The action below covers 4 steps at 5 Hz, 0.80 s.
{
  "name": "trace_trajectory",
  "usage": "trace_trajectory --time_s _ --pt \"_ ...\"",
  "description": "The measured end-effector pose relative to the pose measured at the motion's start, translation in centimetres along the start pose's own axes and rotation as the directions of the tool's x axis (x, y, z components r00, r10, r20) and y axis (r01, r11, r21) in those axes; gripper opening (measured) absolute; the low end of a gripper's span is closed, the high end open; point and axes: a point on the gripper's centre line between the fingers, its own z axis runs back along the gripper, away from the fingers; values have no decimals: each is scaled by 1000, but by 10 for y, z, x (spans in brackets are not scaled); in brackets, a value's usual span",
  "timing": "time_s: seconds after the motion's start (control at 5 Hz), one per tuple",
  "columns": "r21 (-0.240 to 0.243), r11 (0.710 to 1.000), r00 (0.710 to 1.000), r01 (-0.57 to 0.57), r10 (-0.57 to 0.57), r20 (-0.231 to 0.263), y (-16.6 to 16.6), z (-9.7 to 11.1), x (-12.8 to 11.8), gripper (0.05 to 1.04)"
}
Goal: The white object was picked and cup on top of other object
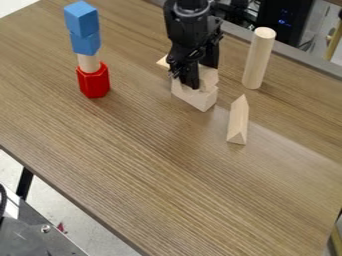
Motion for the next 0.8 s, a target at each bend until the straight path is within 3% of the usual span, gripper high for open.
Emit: trace_trajectory --time_s 0.6,0.8 --pt "-9 1000 1000 7 -7 -5 -4 2 -4 559" --pt "11 1000 1000 8 -8 7 -1 -9 -6 559"
